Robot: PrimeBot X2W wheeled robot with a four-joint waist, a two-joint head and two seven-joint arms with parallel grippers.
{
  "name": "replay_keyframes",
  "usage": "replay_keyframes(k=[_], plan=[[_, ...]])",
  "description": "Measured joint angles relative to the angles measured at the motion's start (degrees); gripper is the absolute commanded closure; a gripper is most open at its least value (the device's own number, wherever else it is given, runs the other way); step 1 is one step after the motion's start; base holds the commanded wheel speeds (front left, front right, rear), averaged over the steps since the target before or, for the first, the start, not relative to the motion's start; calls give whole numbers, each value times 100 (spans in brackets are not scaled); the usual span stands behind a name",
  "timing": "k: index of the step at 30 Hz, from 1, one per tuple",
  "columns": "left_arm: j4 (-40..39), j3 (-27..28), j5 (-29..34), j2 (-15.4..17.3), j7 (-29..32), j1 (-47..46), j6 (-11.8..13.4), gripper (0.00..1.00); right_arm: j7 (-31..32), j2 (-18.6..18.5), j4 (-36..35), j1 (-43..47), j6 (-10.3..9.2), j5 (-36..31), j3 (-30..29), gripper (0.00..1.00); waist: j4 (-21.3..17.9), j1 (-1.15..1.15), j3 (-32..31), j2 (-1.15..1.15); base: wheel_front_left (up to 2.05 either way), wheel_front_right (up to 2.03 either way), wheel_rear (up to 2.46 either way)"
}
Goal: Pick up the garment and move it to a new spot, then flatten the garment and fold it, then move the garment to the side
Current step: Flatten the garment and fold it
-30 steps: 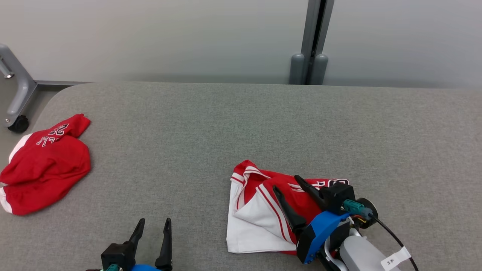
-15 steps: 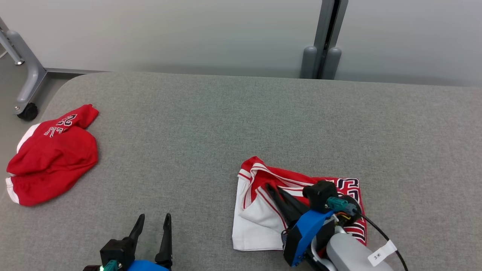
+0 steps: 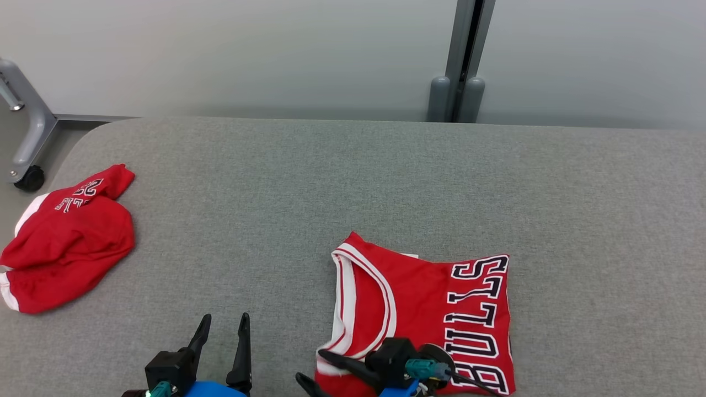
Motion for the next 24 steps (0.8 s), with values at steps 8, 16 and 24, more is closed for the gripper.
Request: replay_keyframes(k=[8, 16, 24], plan=[[-32, 105, 45, 3, 0, 4, 0, 0, -498, 7, 249, -241, 0, -255, -1120, 0, -173, 0, -76, 0, 0, 0, 0], [-212, 157, 277, -1, -1, 15, 0, 0, -515, -4, -600, 775, 0, -1707, -3927, 0, -397, 0, -188, 0, 0, 0, 0], [-358, 256, 486, 0, 0, 262, 0, 0, -516, -8, -942, 1563, 0, -1967, -5016, 0, -618, 0, -354, 0, 0, 0, 0]])
